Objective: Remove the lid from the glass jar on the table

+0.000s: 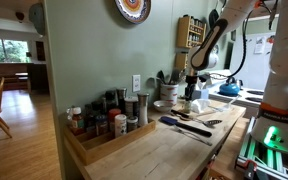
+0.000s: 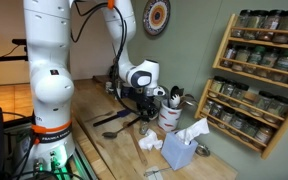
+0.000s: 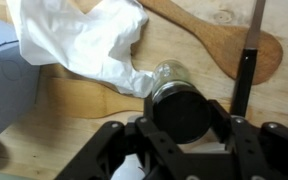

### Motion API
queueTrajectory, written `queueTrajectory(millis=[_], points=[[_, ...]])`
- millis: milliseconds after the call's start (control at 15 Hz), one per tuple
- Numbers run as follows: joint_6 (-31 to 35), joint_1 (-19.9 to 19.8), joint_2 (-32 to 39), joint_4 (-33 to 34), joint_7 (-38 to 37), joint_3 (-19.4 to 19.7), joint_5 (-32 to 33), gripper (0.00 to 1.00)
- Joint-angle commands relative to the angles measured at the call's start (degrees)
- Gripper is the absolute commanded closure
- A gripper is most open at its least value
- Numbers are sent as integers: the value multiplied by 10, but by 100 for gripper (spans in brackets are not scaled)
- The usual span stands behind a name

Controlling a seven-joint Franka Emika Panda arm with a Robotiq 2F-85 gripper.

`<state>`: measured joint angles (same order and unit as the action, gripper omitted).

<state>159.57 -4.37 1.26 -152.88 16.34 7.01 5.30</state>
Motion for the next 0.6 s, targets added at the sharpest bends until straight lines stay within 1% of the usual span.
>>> queueTrajectory(millis=[0,200,333,533], points=[[-23,-5,-26,-7,-23,-5,25,69],[-28,-5,-44,-11,-31,-5,34,69],[-42,2,-55,-13,-14,-13,17,69],[-72,30,-66,-13,20,-37,-15,69]])
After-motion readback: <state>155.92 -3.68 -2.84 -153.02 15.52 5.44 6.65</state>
